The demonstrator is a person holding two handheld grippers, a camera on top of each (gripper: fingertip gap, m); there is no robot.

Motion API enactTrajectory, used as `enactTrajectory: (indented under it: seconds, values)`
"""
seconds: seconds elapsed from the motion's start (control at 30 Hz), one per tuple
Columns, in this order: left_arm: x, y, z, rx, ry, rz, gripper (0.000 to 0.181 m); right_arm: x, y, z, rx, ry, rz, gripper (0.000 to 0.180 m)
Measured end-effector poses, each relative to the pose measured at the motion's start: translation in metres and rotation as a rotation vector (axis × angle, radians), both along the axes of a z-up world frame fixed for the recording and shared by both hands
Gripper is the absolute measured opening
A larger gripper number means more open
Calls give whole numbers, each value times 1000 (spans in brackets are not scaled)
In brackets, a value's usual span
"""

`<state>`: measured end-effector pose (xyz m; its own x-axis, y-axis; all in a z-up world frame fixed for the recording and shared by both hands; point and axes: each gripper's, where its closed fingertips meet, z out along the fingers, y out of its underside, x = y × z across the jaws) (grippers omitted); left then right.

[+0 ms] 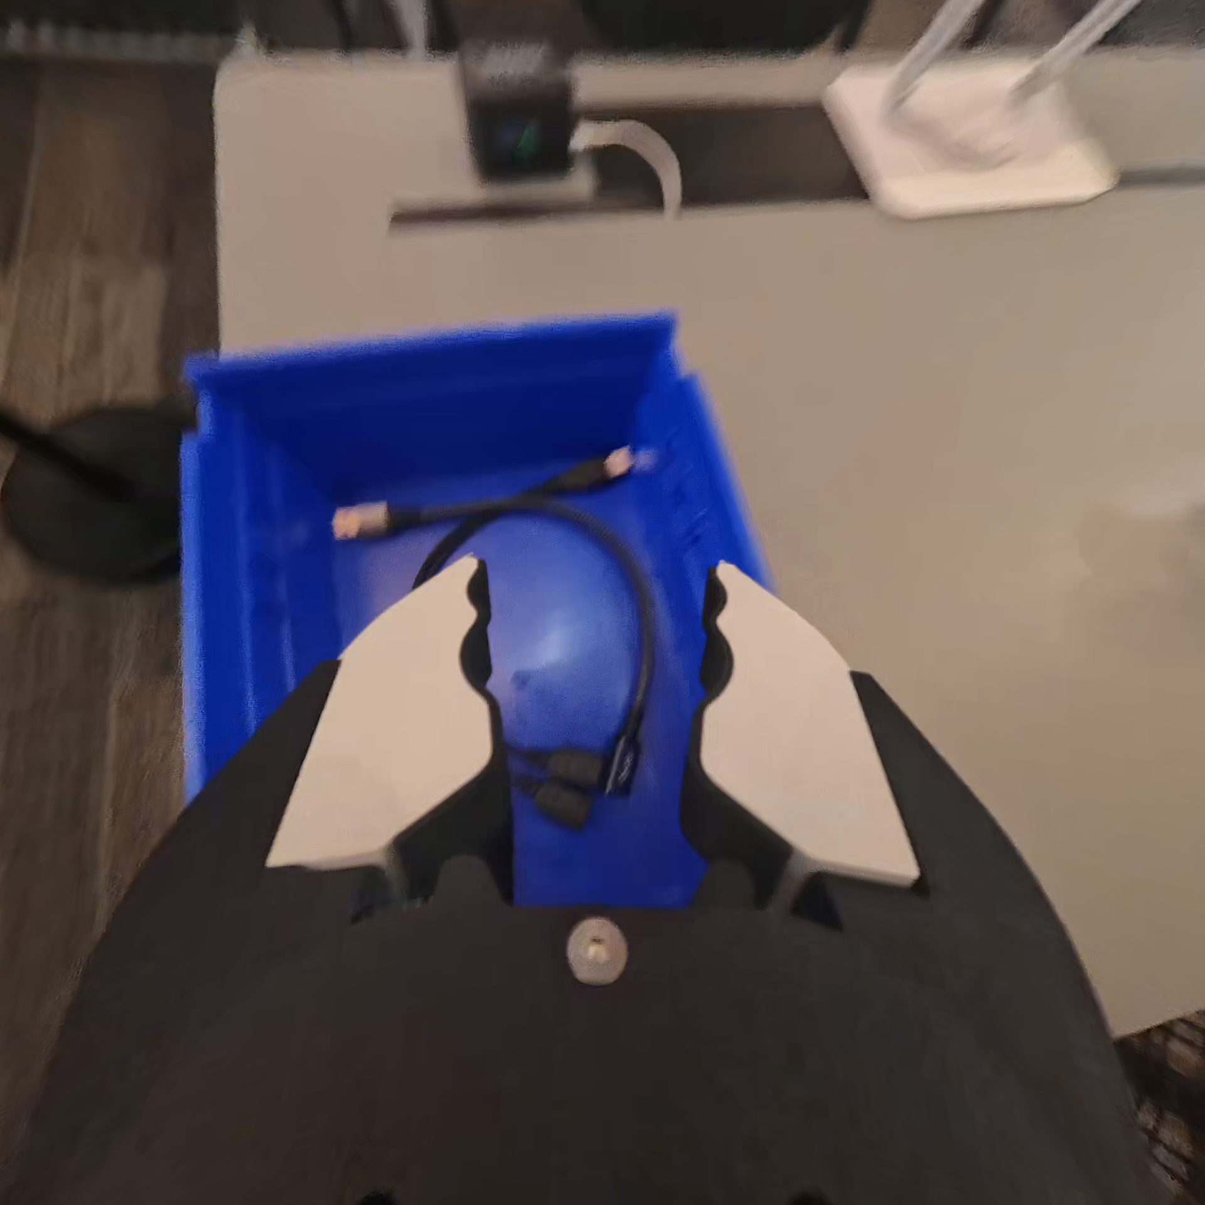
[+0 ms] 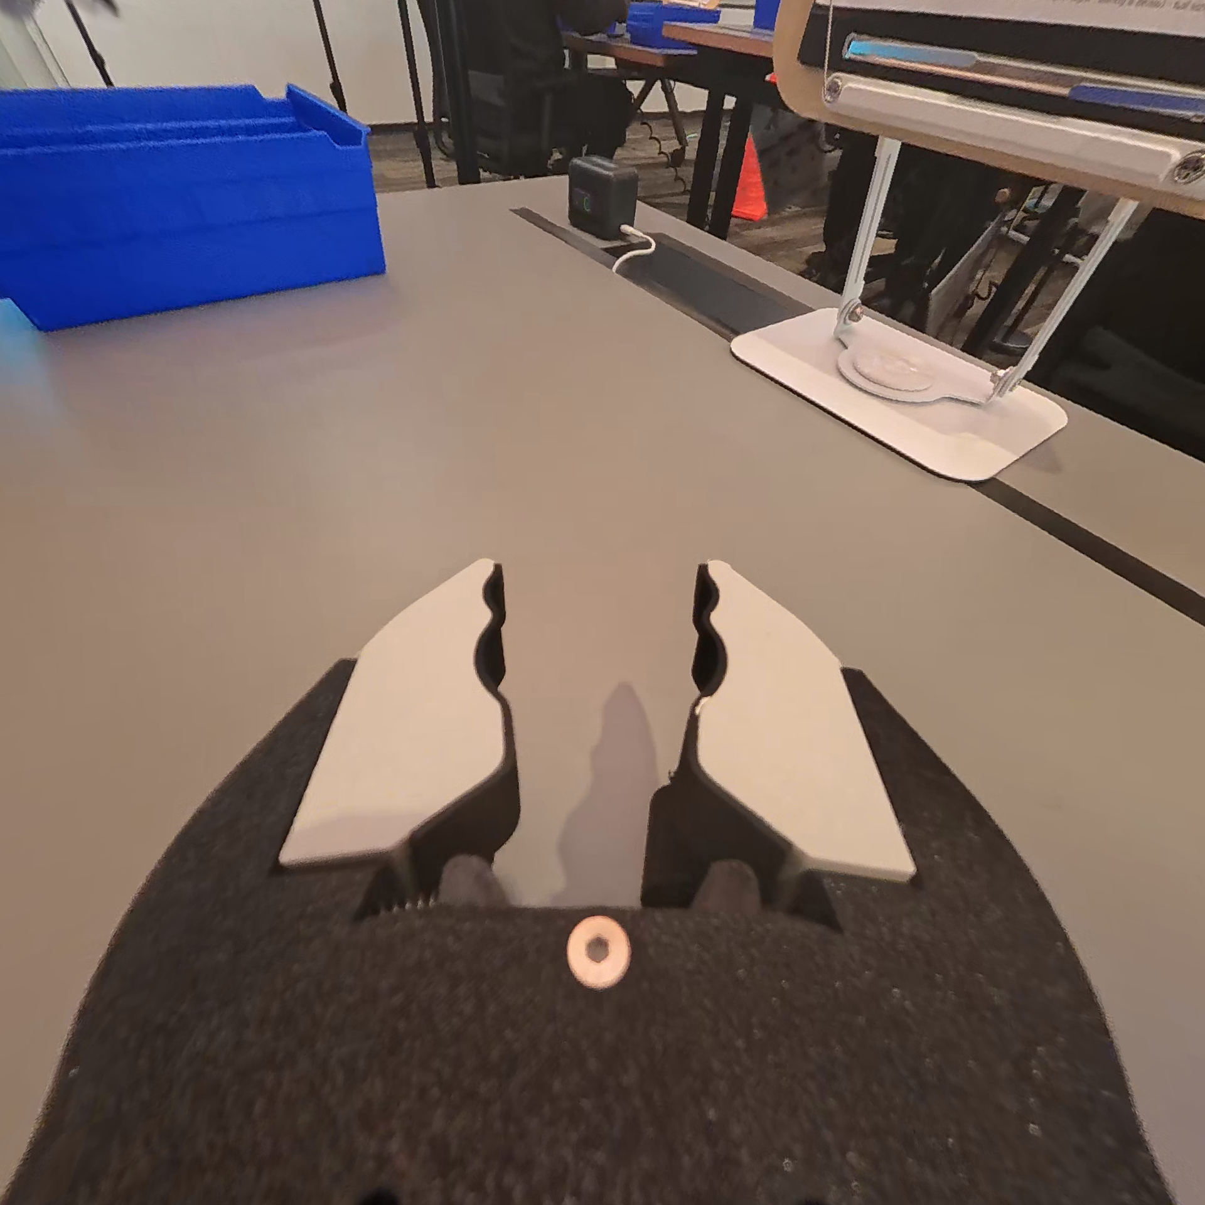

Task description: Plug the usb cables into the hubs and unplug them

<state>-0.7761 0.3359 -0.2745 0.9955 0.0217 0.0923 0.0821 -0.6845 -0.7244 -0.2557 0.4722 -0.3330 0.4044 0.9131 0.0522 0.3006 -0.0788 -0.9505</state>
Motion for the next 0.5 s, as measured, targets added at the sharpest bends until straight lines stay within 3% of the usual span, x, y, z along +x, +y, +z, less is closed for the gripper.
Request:
enactTrajectory:
  seconds: [0.23, 0.5]
  values:
    - [-34, -32, -80, -320, 8, 245, 44, 3, -2, 5, -9, 21, -8, 54]
    - [-41, -49, -138, -548, -22, 369, 44, 5, -6, 15, 8, 35, -5, 54]
